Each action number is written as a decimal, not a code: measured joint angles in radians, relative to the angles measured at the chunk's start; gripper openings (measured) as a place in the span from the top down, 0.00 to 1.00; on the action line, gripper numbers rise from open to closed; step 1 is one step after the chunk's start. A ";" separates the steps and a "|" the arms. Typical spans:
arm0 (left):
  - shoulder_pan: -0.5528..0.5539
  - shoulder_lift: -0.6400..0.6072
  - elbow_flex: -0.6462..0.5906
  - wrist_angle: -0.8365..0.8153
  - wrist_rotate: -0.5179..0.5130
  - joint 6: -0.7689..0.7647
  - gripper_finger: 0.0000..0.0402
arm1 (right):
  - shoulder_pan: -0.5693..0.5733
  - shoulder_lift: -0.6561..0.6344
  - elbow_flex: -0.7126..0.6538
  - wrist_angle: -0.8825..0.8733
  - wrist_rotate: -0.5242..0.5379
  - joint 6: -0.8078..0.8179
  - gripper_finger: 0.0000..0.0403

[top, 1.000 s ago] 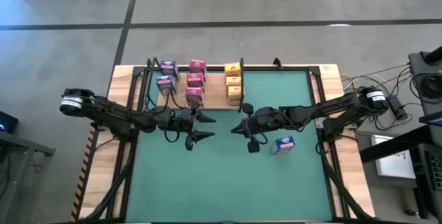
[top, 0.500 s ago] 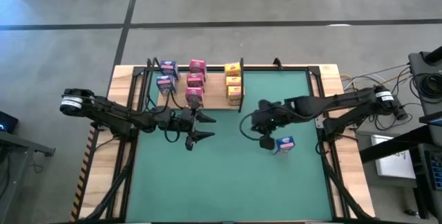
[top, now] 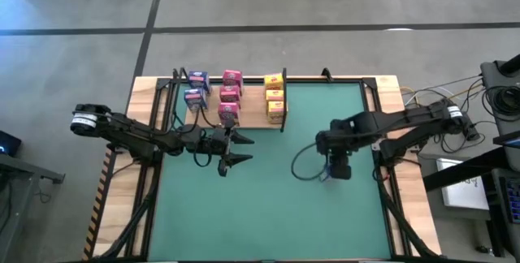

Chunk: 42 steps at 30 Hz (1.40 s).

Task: Stack cereal on shelf
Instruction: Put the blue cereal box on the shelf

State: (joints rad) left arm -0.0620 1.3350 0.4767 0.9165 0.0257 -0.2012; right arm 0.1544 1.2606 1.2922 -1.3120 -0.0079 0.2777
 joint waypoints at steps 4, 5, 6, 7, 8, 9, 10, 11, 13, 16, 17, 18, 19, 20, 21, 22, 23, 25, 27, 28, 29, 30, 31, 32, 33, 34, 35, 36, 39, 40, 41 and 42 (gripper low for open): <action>0.000 0.000 0.000 0.000 0.000 0.000 0.43 | 0.080 0.000 -0.031 -0.017 0.002 -0.001 0.52; 0.000 0.000 0.000 0.000 0.000 0.000 0.43 | 0.100 0.001 -0.042 -0.018 0.006 -0.005 0.47; 0.000 0.000 0.000 0.000 0.000 0.000 0.43 | 0.116 0.001 -0.053 -0.019 0.008 -0.008 0.42; 0.000 0.000 0.000 0.000 0.000 0.000 0.43 | 0.130 0.001 -0.065 -0.019 0.008 -0.009 0.38; 0.000 0.000 0.000 0.002 0.000 0.000 0.43 | 0.141 0.001 -0.077 -0.019 0.009 -0.009 0.35; 0.000 0.000 0.001 0.004 0.000 0.000 0.43 | 0.150 0.001 -0.089 -0.018 0.010 -0.005 0.32; 0.000 -0.003 0.003 0.004 0.000 0.000 0.43 | 0.157 0.001 -0.103 -0.017 0.018 0.004 0.30; 0.000 -0.010 0.005 0.004 0.000 0.000 0.43 | 0.162 0.001 -0.117 -0.015 0.028 0.017 0.28; 0.000 -0.040 0.010 0.004 0.000 0.002 0.43 | 0.168 0.001 -0.147 -0.010 0.034 0.029 0.26; 0.000 -0.111 0.014 -0.005 0.003 0.024 0.43 | 0.171 0.001 -0.190 0.004 0.035 0.037 0.25; 0.000 -0.141 0.012 -0.011 0.008 0.033 0.43 | 0.171 0.001 -0.205 0.017 0.035 0.037 0.25; 0.000 -0.173 0.008 -0.022 0.010 0.044 0.43 | 0.171 0.002 -0.219 0.034 0.035 0.037 0.26; 0.000 -0.209 0.006 -0.042 0.010 0.054 0.43 | 0.171 0.002 -0.229 0.050 0.035 0.037 0.26; 0.000 -0.243 0.006 -0.071 0.011 0.063 0.43 | 0.171 0.002 -0.237 0.065 0.035 0.036 0.27; 0.000 -0.278 0.006 -0.107 0.011 0.069 0.43 | 0.171 0.002 -0.245 0.084 0.035 0.036 0.28; 0.000 -0.310 0.005 -0.140 0.011 0.072 0.43 | 0.171 0.002 -0.251 0.106 0.035 0.036 0.29; 0.000 -0.340 0.005 -0.177 0.011 0.076 0.43 | 0.171 0.002 -0.258 0.129 0.035 0.036 0.30; 0.000 -0.388 0.005 -0.234 0.011 0.079 0.43 | 0.171 0.002 -0.269 0.162 0.035 0.036 0.34; 0.000 -0.422 0.005 -0.274 0.011 0.079 0.43 | 0.171 0.005 -0.281 0.192 0.035 0.035 0.40; 0.000 -0.433 0.005 -0.289 0.011 0.080 0.43 | 0.171 0.006 -0.287 0.207 0.035 0.035 0.42; 0.000 -0.438 0.005 -0.300 0.011 0.080 0.43 | 0.170 0.006 -0.294 0.220 0.035 0.035 0.45; 0.000 -0.440 0.005 -0.306 0.011 0.080 0.43 | 0.170 0.006 -0.300 0.230 0.035 0.034 0.49; 0.000 -0.441 0.004 -0.312 0.011 0.080 0.43 | 0.170 0.006 -0.304 0.243 0.034 0.034 0.52; 0.000 -0.441 0.004 -0.315 0.011 0.080 0.43 | 0.170 0.006 -0.306 0.257 0.034 0.034 0.55; 0.000 -0.439 0.004 -0.315 0.011 0.080 0.43 | 0.170 0.006 -0.306 0.266 0.034 0.033 0.59; 0.000 -0.435 0.004 -0.313 0.011 0.080 0.43 | 0.170 0.006 -0.306 0.268 0.035 0.033 0.62; 0.000 -0.431 0.004 -0.314 0.011 0.080 0.43 | 0.170 0.006 -0.299 0.268 0.035 0.033 0.66; 0.000 -0.424 0.004 -0.314 0.011 0.080 0.43 | 0.170 0.006 -0.287 0.274 0.035 0.026 0.69; 0.000 -0.412 0.004 -0.314 0.004 0.070 0.43 | 0.168 0.006 -0.233 0.339 0.055 -0.014 0.76; 0.000 -0.412 0.004 -0.316 -0.006 0.067 0.43 | 0.167 0.006 -0.215 0.381 0.080 -0.041 0.78; 0.000 -0.415 0.012 -0.329 -0.014 0.064 0.43 | 0.165 0.006 -0.196 0.431 0.111 -0.073 0.79; 0.000 -0.422 0.025 -0.342 -0.016 0.064 0.43 | 0.161 0.006 -0.177 0.494 0.148 -0.110 0.80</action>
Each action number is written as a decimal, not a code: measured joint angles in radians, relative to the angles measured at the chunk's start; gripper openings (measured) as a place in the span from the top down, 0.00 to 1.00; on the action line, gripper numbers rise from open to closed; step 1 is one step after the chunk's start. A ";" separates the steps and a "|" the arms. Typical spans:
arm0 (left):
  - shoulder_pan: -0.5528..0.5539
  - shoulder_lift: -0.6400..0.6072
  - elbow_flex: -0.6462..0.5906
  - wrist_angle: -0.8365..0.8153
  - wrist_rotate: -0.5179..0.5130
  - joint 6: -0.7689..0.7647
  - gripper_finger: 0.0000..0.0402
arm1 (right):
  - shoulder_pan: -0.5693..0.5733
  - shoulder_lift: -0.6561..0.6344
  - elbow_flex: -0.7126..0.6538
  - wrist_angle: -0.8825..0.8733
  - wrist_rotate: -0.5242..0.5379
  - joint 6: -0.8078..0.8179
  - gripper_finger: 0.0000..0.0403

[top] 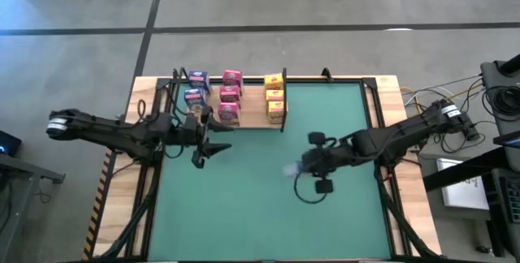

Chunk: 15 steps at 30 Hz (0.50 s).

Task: Stack cereal on shelf
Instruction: Put the blue cereal box on the shelf

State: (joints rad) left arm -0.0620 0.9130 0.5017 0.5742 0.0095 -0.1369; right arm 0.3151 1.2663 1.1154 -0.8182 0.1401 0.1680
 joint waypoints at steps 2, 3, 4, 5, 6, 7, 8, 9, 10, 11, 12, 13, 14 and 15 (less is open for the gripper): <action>0.000 -0.023 0.033 -0.055 -0.001 0.001 0.43 | -0.015 0.000 0.029 0.137 0.063 -0.076 0.81; 0.000 -0.034 0.055 -0.093 -0.001 0.006 0.43 | -0.023 0.000 0.039 0.215 0.074 -0.112 0.81; 0.000 -0.043 0.075 -0.142 -0.001 0.017 0.43 | -0.032 0.000 0.046 0.282 0.075 -0.150 0.81; 0.000 -0.053 0.092 -0.201 -0.001 0.033 0.43 | -0.040 0.000 0.049 0.349 0.073 -0.182 0.81; 0.000 -0.056 0.111 -0.267 -0.001 0.046 0.43 | -0.046 0.000 0.050 0.411 0.074 -0.217 0.80; 0.000 -0.057 0.127 -0.323 -0.002 0.051 0.43 | -0.053 0.000 0.050 0.462 0.071 -0.250 0.80; 0.000 -0.058 0.141 -0.380 -0.006 0.050 0.43 | -0.061 0.000 0.046 0.503 0.071 -0.284 0.80; 0.000 -0.057 0.156 -0.441 -0.016 0.046 0.43 | -0.069 0.001 0.041 0.530 0.069 -0.317 0.80; -0.002 -0.054 0.171 -0.489 -0.023 0.037 0.43 | -0.079 0.005 0.035 0.543 0.070 -0.342 0.80; -0.003 -0.050 0.186 -0.531 -0.025 0.025 0.43 | -0.090 0.009 0.029 0.548 0.070 -0.360 0.80; -0.005 -0.045 0.199 -0.573 -0.027 0.012 0.43 | -0.102 0.017 0.022 0.548 0.072 -0.373 0.80; -0.009 -0.038 0.207 -0.607 -0.028 0.002 0.43 | -0.113 0.027 0.017 0.549 0.073 -0.383 0.81; -0.013 -0.028 0.214 -0.631 -0.028 -0.004 0.43 | -0.125 0.035 0.009 0.555 0.074 -0.390 0.81; -0.019 -0.018 0.218 -0.647 -0.028 -0.005 0.43 | -0.137 0.045 0.002 0.562 0.074 -0.393 0.81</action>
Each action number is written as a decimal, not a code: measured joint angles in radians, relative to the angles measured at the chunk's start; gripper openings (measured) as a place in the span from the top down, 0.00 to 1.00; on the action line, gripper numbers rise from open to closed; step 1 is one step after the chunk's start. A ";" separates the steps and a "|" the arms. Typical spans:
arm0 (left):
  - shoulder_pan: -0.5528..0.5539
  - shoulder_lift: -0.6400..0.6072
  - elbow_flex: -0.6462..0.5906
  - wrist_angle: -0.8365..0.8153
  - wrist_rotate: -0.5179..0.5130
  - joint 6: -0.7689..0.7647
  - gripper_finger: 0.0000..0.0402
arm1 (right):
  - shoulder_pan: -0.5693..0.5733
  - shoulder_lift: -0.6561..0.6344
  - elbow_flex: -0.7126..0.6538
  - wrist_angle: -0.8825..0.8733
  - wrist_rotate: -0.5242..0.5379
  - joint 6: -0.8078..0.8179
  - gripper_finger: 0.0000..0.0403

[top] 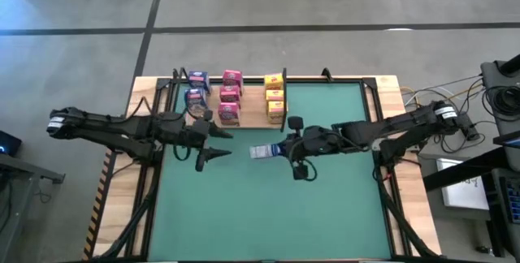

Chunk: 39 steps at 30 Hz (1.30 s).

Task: Stack cereal on shelf
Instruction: Put the blue cereal box on the shelf

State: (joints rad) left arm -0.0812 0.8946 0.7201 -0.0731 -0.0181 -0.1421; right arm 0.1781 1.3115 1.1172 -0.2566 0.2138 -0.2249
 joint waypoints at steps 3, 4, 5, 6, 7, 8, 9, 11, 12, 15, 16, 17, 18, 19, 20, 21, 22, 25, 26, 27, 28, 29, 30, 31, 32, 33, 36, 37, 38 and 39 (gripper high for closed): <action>-0.012 0.030 0.007 0.010 0.000 0.002 0.43 | -0.038 0.038 -0.011 0.028 -0.003 0.000 0.80; -0.013 0.043 0.011 0.017 0.000 0.007 0.43 | -0.052 0.055 -0.013 0.031 -0.004 0.000 0.80; -0.013 0.057 0.016 0.019 0.000 0.015 0.43 | -0.066 0.072 -0.014 0.038 -0.003 0.001 0.80; -0.014 0.074 0.020 0.018 0.000 0.023 0.43 | -0.079 0.089 -0.014 0.045 -0.003 0.001 0.80; -0.014 0.092 0.022 0.017 0.000 0.030 0.43 | -0.090 0.104 -0.014 0.049 -0.001 0.001 0.80; -0.014 0.110 0.025 0.016 0.000 0.039 0.43 | -0.099 0.114 -0.015 0.052 0.001 0.000 0.80; -0.014 0.129 0.028 0.013 0.000 0.050 0.43 | -0.107 0.123 -0.015 0.055 -0.001 -0.005 0.80; -0.014 0.170 0.037 0.015 -0.003 0.064 0.43 | -0.117 0.138 -0.015 0.062 -0.002 -0.018 0.81; -0.014 0.194 0.039 0.016 -0.020 0.068 0.43 | -0.120 0.144 -0.015 0.060 -0.004 -0.022 0.81; -0.014 0.268 0.040 0.043 -0.112 0.077 0.43 | -0.120 0.154 -0.015 0.076 -0.004 -0.033 0.81; -0.014 0.293 0.040 0.069 -0.141 0.078 0.43 | -0.120 0.156 -0.015 0.090 -0.004 -0.037 0.81; -0.013 0.319 0.041 0.098 -0.162 0.082 0.43 | -0.120 0.157 -0.015 0.106 -0.005 -0.038 0.80; -0.012 0.344 0.041 0.124 -0.180 0.085 0.43 | -0.120 0.158 -0.015 0.114 -0.006 -0.039 0.80; -0.013 0.364 0.042 0.144 -0.193 0.086 0.43 | -0.120 0.158 -0.015 0.116 -0.006 -0.039 0.81; -0.013 0.384 0.050 0.143 -0.208 0.085 0.42 | -0.120 0.158 -0.015 0.118 -0.007 -0.042 0.81; -0.014 0.401 0.061 0.138 -0.231 0.081 0.42 | -0.120 0.158 -0.015 0.118 -0.007 -0.048 0.81; -0.014 0.417 0.072 0.133 -0.253 0.080 0.41 | -0.120 0.158 -0.015 0.116 -0.007 -0.049 0.81; -0.013 0.463 0.100 0.131 -0.271 0.090 0.39 | -0.120 0.157 -0.015 0.119 -0.009 -0.053 0.81; -0.013 0.480 0.109 0.131 -0.272 0.096 0.38 | -0.120 0.157 -0.015 0.121 -0.013 -0.055 0.81; -0.013 0.494 0.117 0.131 -0.272 0.102 0.37 | -0.120 0.157 -0.015 0.123 -0.012 -0.056 0.81; -0.014 0.507 0.124 0.131 -0.272 0.109 0.36 | -0.120 0.157 -0.015 0.124 -0.013 -0.056 0.81; -0.014 0.520 0.133 0.133 -0.273 0.116 0.35 | -0.120 0.157 -0.015 0.125 -0.013 -0.056 0.81; -0.014 0.532 0.138 0.136 -0.274 0.122 0.34 | -0.120 0.157 -0.015 0.126 -0.014 -0.056 0.81; -0.014 0.544 0.141 0.140 -0.274 0.126 0.34 | -0.120 0.157 -0.015 0.126 -0.015 -0.056 0.81; -0.014 0.554 0.144 0.142 -0.274 0.128 0.33 | -0.120 0.157 -0.015 0.126 -0.016 -0.056 0.81; -0.013 0.565 0.149 0.141 -0.274 0.129 0.33 | -0.120 0.157 -0.015 0.127 -0.016 -0.056 0.81; -0.014 0.587 0.158 0.139 -0.279 0.129 0.34 | -0.120 0.157 -0.015 0.132 -0.046 -0.061 0.80; -0.014 0.591 0.161 0.140 -0.287 0.129 0.35 | -0.120 0.157 -0.015 0.133 -0.064 -0.062 0.79; -0.014 0.593 0.162 0.138 -0.291 0.128 0.36 | -0.120 0.157 -0.015 0.134 -0.077 -0.062 0.79; -0.014 0.593 0.162 0.136 -0.292 0.127 0.38 | -0.120 0.157 -0.015 0.135 -0.086 -0.060 0.78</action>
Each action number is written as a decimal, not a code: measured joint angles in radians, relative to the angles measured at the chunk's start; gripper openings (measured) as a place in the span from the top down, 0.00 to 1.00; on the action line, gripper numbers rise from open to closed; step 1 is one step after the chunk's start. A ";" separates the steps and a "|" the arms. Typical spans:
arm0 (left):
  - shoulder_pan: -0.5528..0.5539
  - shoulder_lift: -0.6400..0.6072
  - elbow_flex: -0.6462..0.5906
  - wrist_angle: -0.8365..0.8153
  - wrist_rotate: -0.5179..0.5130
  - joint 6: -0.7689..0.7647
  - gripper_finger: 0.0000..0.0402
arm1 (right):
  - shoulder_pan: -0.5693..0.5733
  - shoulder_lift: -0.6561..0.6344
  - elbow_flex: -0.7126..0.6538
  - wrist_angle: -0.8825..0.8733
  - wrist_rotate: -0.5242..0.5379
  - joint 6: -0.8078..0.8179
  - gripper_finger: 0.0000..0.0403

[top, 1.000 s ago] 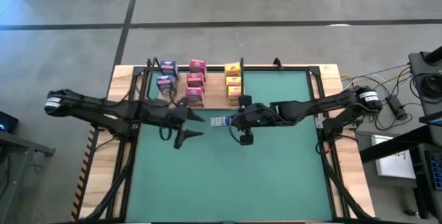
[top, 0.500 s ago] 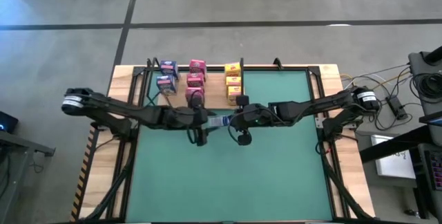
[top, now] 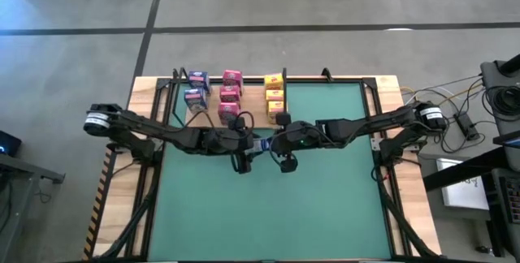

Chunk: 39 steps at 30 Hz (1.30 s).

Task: Stack cereal on shelf
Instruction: Put the blue cereal box on the shelf

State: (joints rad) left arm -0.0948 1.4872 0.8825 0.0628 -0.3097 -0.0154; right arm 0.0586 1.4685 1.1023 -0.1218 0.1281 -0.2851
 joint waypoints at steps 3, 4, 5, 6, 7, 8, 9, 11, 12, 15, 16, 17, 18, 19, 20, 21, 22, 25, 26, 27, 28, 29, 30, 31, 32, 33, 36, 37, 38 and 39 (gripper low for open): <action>0.000 -0.001 0.000 0.001 0.000 0.000 0.46 | 0.000 0.000 0.000 0.001 0.000 0.020 0.76; -0.001 -0.002 0.000 -0.002 0.000 0.000 0.49 | -0.001 0.000 0.000 0.002 0.001 0.028 0.76; -0.001 -0.003 0.000 -0.004 0.001 -0.001 0.53 | -0.001 0.000 0.000 0.002 0.002 0.034 0.74; -0.001 -0.004 0.000 -0.006 0.002 -0.001 0.57 | -0.001 0.000 0.001 0.003 0.002 0.039 0.73; -0.002 -0.004 0.000 -0.009 0.002 -0.002 0.61 | -0.001 0.000 0.001 0.002 -0.002 0.039 0.71; -0.003 -0.004 0.000 -0.010 0.002 -0.006 0.65 | -0.001 0.000 0.001 0.002 -0.003 0.039 0.69; -0.004 -0.004 0.000 -0.011 0.002 -0.010 0.68 | 0.000 0.000 0.001 0.002 -0.003 0.039 0.67; -0.008 -0.004 -0.001 -0.011 -0.003 -0.018 0.73 | 0.000 -0.001 0.004 0.003 -0.005 0.040 0.61; -0.011 -0.004 -0.002 -0.012 -0.006 -0.021 0.75 | 0.000 -0.002 0.009 0.004 -0.006 0.042 0.59; -0.022 -0.005 -0.006 -0.011 -0.008 -0.033 0.77 | 0.000 -0.013 0.026 -0.005 -0.008 0.049 0.52; -0.025 -0.006 -0.007 -0.009 -0.008 -0.038 0.77 | 0.000 -0.019 0.029 -0.008 -0.009 0.049 0.50; -0.029 -0.007 -0.008 -0.009 -0.009 -0.049 0.76 | 0.000 -0.022 0.036 -0.014 -0.009 0.046 0.48; -0.034 -0.009 -0.008 -0.009 -0.010 -0.056 0.75 | 0.000 -0.027 0.041 -0.018 -0.010 0.039 0.47; -0.038 -0.010 -0.008 -0.010 -0.012 -0.059 0.74 | 0.000 -0.035 0.046 -0.026 -0.012 0.035 0.45; -0.044 -0.012 -0.010 -0.010 -0.014 -0.065 0.73 | 0.000 -0.041 0.052 -0.036 -0.013 0.029 0.44; -0.050 -0.014 -0.013 -0.012 -0.019 -0.070 0.72 | 0.000 -0.052 0.057 -0.038 -0.014 0.019 0.43; -0.058 -0.018 -0.017 -0.019 -0.025 -0.072 0.72 | 0.000 -0.065 0.058 -0.034 -0.013 0.011 0.42; -0.087 -0.043 -0.037 -0.029 -0.039 -0.074 0.72 | 0.000 -0.111 0.058 -0.027 -0.004 -0.019 0.40; -0.096 -0.060 -0.043 -0.028 -0.042 -0.075 0.72 | -0.001 -0.126 0.057 -0.030 -0.004 -0.024 0.40; -0.106 -0.077 -0.048 -0.023 -0.044 -0.075 0.72 | -0.001 -0.143 0.055 -0.035 -0.010 -0.026 0.40; -0.117 -0.096 -0.054 -0.016 -0.045 -0.075 0.72 | -0.001 -0.159 0.050 -0.040 -0.028 -0.028 0.39; -0.129 -0.114 -0.062 -0.014 -0.047 -0.073 0.72 | -0.001 -0.176 0.047 -0.041 -0.053 -0.032 0.40; -0.143 -0.135 -0.072 -0.013 -0.049 -0.067 0.72 | -0.001 -0.194 0.040 -0.034 -0.084 -0.039 0.40; -0.159 -0.156 -0.085 -0.010 -0.049 -0.058 0.72 | -0.001 -0.212 0.030 -0.026 -0.116 -0.041 0.41; -0.175 -0.181 -0.097 0.002 -0.048 -0.047 0.72 | -0.001 -0.228 0.019 -0.014 -0.149 -0.043 0.41; -0.192 -0.208 -0.111 0.014 -0.048 -0.033 0.72 | -0.001 -0.242 0.005 -0.001 -0.177 -0.045 0.42; -0.229 -0.289 -0.147 0.036 -0.048 -0.001 0.72 | 0.000 -0.274 -0.051 0.026 -0.215 -0.047 0.44; -0.239 -0.315 -0.162 0.042 -0.048 0.006 0.72 | 0.000 -0.282 -0.074 0.044 -0.215 -0.048 0.44; -0.247 -0.339 -0.179 0.053 -0.048 0.015 0.72 | 0.000 -0.288 -0.097 0.063 -0.215 -0.048 0.45; -0.254 -0.364 -0.196 0.069 -0.048 0.025 0.72 | 0.000 -0.294 -0.121 0.082 -0.215 -0.048 0.45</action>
State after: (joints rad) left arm -0.3487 1.1234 0.6870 0.1314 -0.3577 0.0095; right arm 0.0582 1.1747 0.9808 -0.0401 -0.0865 -0.3332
